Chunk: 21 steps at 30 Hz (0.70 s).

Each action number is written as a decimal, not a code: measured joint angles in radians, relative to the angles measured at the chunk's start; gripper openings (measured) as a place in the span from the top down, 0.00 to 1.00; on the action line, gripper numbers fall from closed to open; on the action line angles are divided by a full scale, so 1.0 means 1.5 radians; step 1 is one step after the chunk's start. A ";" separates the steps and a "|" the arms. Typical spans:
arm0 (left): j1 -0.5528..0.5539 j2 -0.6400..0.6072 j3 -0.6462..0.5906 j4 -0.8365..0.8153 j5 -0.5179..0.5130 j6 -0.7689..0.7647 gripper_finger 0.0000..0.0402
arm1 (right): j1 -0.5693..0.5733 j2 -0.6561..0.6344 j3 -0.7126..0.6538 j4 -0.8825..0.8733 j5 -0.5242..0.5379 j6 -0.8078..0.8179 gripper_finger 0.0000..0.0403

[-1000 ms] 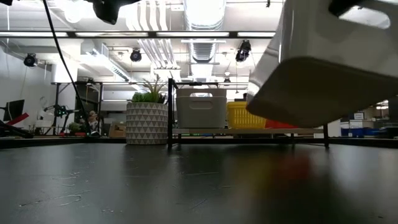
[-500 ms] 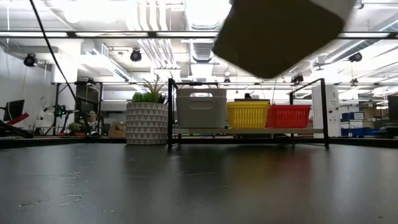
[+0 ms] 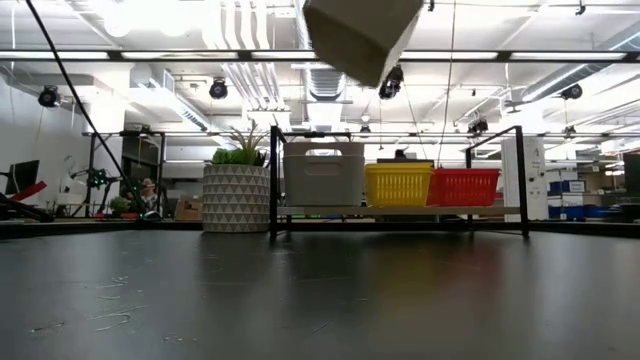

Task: Stack baskets on shelf by color
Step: Stack the gray bin on the gray bin on the shelf

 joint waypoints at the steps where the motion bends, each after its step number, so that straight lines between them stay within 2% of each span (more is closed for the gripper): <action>1: 0.000 -0.004 -0.003 0.000 0.000 0.000 1.00 | -0.034 0.000 0.003 0.005 -0.039 -0.009 0.98; 5: 0.000 -0.021 -0.013 0.000 0.000 0.009 1.00 | -0.162 0.018 0.005 0.074 -0.153 -0.049 0.98; 10: 0.000 -0.035 -0.015 0.001 0.000 0.035 1.00 | -0.259 0.082 0.020 0.102 -0.181 -0.106 0.98; 15: 0.000 -0.041 -0.015 -0.003 0.000 0.041 1.00 | -0.301 0.147 0.052 0.080 -0.204 -0.143 0.98; 21: 0.000 -0.045 -0.016 -0.007 0.000 0.059 1.00 | -0.308 0.222 0.091 0.019 -0.216 -0.167 0.98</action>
